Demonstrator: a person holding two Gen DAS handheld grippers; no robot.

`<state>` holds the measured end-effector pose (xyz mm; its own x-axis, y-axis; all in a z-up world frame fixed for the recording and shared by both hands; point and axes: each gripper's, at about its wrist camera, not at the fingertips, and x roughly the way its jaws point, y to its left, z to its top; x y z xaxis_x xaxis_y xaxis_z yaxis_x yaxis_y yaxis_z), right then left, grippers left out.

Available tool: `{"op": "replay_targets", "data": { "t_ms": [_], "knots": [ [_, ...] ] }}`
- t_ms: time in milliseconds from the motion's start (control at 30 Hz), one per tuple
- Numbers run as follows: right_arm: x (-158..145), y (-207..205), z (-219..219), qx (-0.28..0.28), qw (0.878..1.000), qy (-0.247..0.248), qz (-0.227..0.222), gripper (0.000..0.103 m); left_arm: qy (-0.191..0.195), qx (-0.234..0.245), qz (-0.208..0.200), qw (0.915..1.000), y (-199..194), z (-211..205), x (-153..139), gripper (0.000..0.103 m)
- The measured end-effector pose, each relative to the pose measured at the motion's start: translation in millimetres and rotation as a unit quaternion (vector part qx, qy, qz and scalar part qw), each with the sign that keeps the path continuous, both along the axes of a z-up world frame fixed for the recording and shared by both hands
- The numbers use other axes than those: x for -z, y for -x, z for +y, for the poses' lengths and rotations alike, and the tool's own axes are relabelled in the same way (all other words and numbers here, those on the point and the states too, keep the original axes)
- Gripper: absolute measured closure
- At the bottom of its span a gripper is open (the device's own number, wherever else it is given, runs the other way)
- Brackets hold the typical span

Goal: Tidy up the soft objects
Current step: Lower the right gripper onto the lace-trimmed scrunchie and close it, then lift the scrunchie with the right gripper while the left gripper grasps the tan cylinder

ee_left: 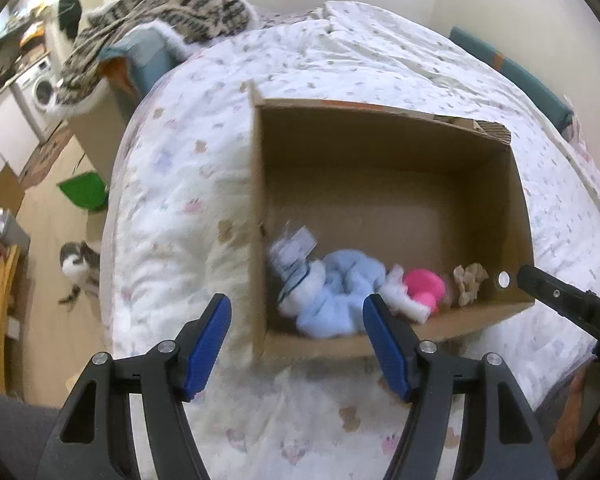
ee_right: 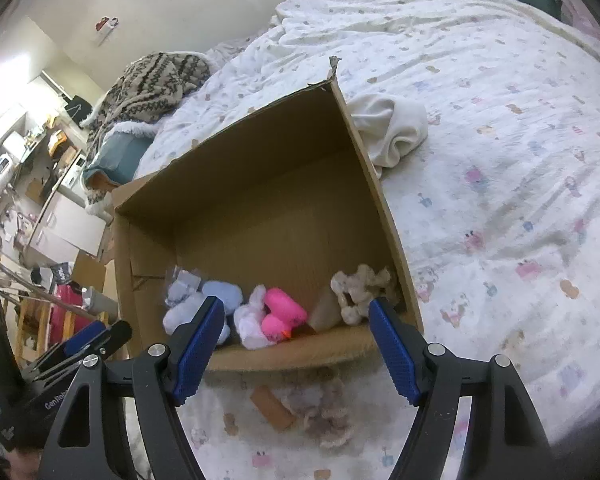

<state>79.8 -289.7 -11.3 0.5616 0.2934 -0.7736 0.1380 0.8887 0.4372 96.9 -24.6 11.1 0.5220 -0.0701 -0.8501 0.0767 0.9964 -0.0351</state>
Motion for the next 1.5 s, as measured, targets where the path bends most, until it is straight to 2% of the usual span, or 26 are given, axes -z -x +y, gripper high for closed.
{"op": "replay_targets", "data": {
  "t_ms": [333,500,700,867,1067,1133,1167,1233,1300,1333,1400,1500],
  "knots": [
    [12,31,-4,0.025,0.999,-0.027,0.033,0.024,0.035,-0.035,0.010,0.9987,35,31,9,0.037],
    [20,41,-4,0.033,0.998,-0.035,0.050,0.024,0.037,-0.046,0.003,0.9982,45,37,15,0.037],
    [33,48,-6,0.046,0.995,-0.050,0.077,0.024,0.055,-0.061,0.014,0.9965,47,44,24,0.037],
    [52,41,4,0.029,0.991,-0.061,0.112,0.024,0.056,-0.066,0.012,0.9961,45,44,24,0.037],
    [85,21,23,-0.003,0.984,-0.038,0.172,0.024,0.058,-0.056,0.024,0.9964,43,36,29,0.037],
    [88,13,35,-0.024,0.985,-0.012,0.172,0.027,0.059,-0.052,0.028,0.9965,43,33,31,0.037],
    [88,11,40,-0.033,0.985,-0.003,0.169,0.032,0.060,-0.050,0.029,0.9965,43,32,31,0.037],
    [89,7,47,-0.047,0.985,0.011,0.167,0.045,0.060,-0.046,0.032,0.9966,44,30,32,0.037],
    [92,6,51,-0.054,0.983,0.014,0.174,0.066,0.058,-0.042,0.035,0.9968,43,26,35,0.037],
    [94,5,52,-0.057,0.982,0.016,0.177,0.070,0.055,-0.039,0.037,0.9970,43,24,37,0.037],
    [93,7,51,-0.058,0.983,0.019,0.174,0.084,0.052,-0.035,0.040,0.9972,43,21,39,0.037],
    [87,10,48,-0.055,0.985,0.018,0.162,0.087,0.049,-0.030,0.044,0.9974,44,17,42,0.037]
  ]
}}
